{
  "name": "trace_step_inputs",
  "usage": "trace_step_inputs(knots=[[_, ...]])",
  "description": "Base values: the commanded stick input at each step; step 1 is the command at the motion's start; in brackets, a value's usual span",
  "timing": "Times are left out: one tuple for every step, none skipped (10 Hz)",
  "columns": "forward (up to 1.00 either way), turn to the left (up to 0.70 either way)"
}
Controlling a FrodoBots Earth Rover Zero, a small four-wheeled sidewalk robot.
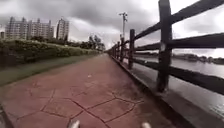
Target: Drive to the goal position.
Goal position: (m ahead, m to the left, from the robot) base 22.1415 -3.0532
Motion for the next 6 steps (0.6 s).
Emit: trace_step_inputs(knots=[[0.5, 0.24], [0.5, 0.11], [0.5, 0.0], [0.5, 0.0], [0.5, 0.0], [0.5, 0.0]])
